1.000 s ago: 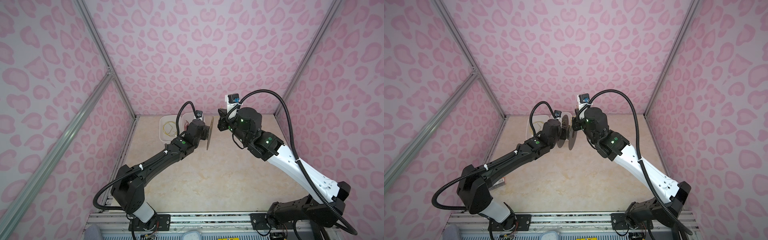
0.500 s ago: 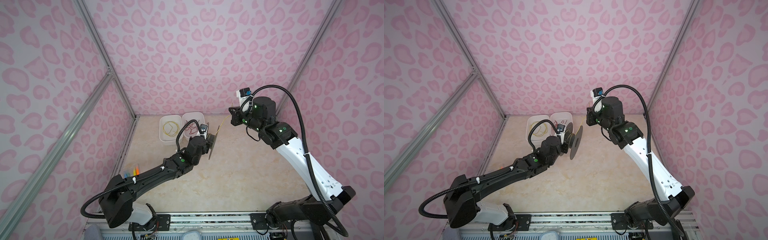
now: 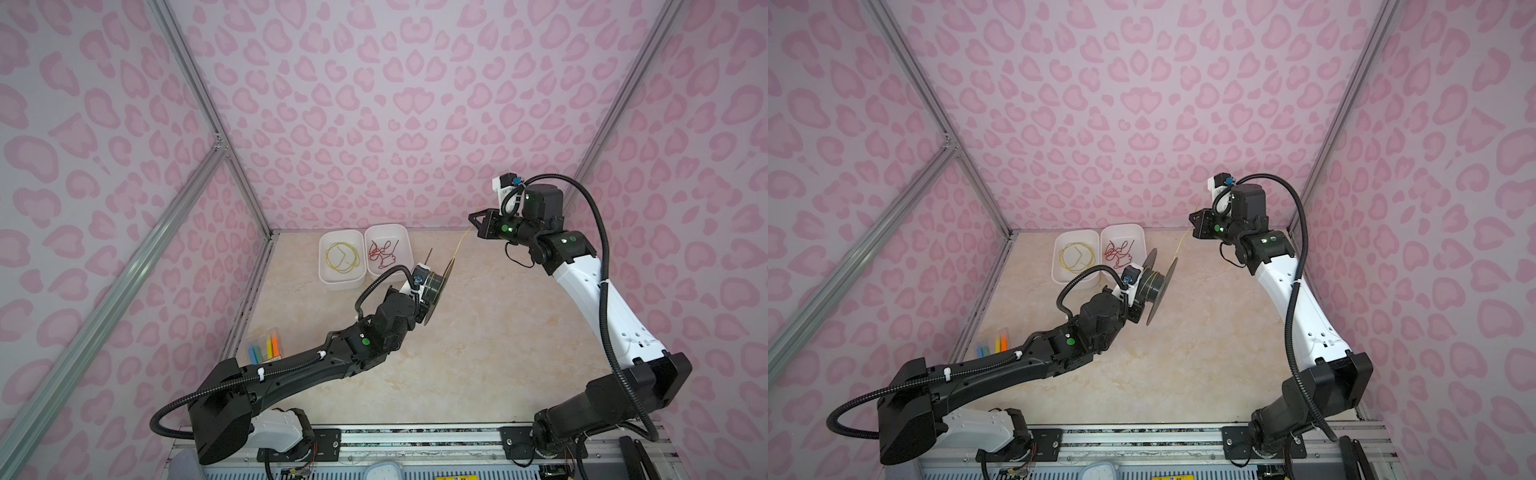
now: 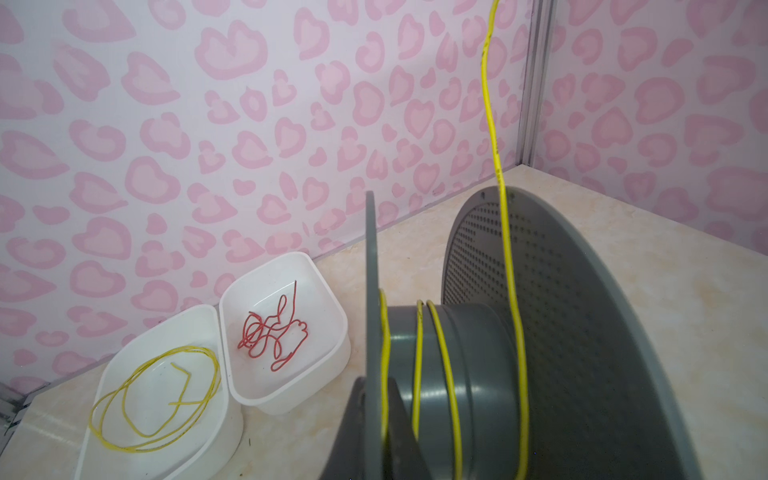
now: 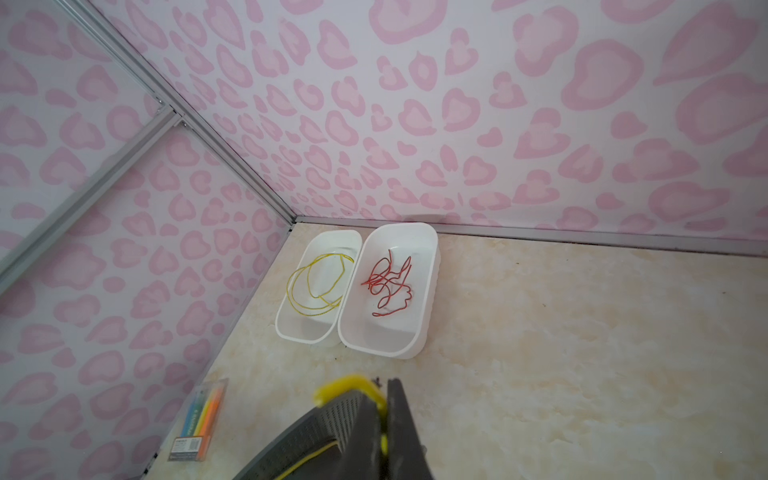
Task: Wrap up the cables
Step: 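Raise the cable with right gripper while left gripper turns the spool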
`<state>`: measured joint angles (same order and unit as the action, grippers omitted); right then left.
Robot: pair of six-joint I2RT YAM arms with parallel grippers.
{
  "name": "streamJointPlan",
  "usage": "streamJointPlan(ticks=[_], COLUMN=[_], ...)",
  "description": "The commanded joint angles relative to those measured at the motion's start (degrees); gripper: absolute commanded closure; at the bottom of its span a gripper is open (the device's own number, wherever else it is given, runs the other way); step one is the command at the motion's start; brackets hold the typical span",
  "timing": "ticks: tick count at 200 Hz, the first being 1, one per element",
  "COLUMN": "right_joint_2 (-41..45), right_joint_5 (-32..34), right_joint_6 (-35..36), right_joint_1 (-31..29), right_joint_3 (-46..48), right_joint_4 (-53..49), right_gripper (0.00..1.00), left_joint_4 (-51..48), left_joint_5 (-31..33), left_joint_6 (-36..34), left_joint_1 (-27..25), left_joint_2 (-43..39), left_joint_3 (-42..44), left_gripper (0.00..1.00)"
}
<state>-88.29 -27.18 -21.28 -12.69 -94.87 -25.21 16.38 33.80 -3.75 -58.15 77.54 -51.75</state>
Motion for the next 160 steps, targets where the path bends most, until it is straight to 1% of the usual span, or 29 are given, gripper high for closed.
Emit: streamJointPlan(ticks=[1, 24, 72, 97, 109, 114, 160], right_joint_2=[-0.9, -2.0, -5.1, -6.4, -6.6, -6.7, -7.8], right_joint_5=[5.0, 5.4, 6.2, 5.1, 4.7, 4.6, 1.7], right_joint_6=[-6.4, -9.2, -10.4, -12.0, -12.4, -12.5, -15.0], right_joint_1=[2.2, 3.1, 4.8, 4.8, 4.8, 4.7, 4.8], right_joint_3=[0.7, 2.4, 5.7, 8.5, 9.3, 11.4, 15.6], right_joint_4=[25.0, 27.9, 30.0, 32.2, 33.1, 33.5, 37.0], right_gripper=[1.00, 1.00, 1.00, 1.00, 1.00, 1.00, 1.00], left_joint_4=[-14.5, -14.4, -13.8, -12.9, -12.7, -12.7, -13.4], left_joint_5=[0.9, 0.3, -1.7, -3.4, -4.6, -5.1, -10.6], left_joint_6=[-4.0, -3.7, -4.1, -4.9, -5.4, -5.6, -7.3], left_joint_1=[-1.2, -2.0, -2.7, -2.7, -2.7, -2.6, -2.7], left_joint_2=[0.0, -0.9, -4.5, -5.7, -6.4, -6.6, -10.0], left_joint_3=[1.5, 2.3, 4.2, 4.9, 5.0, 5.0, 3.5], left_gripper=[0.96, 0.96, 0.96, 0.96, 0.96, 0.96, 0.96])
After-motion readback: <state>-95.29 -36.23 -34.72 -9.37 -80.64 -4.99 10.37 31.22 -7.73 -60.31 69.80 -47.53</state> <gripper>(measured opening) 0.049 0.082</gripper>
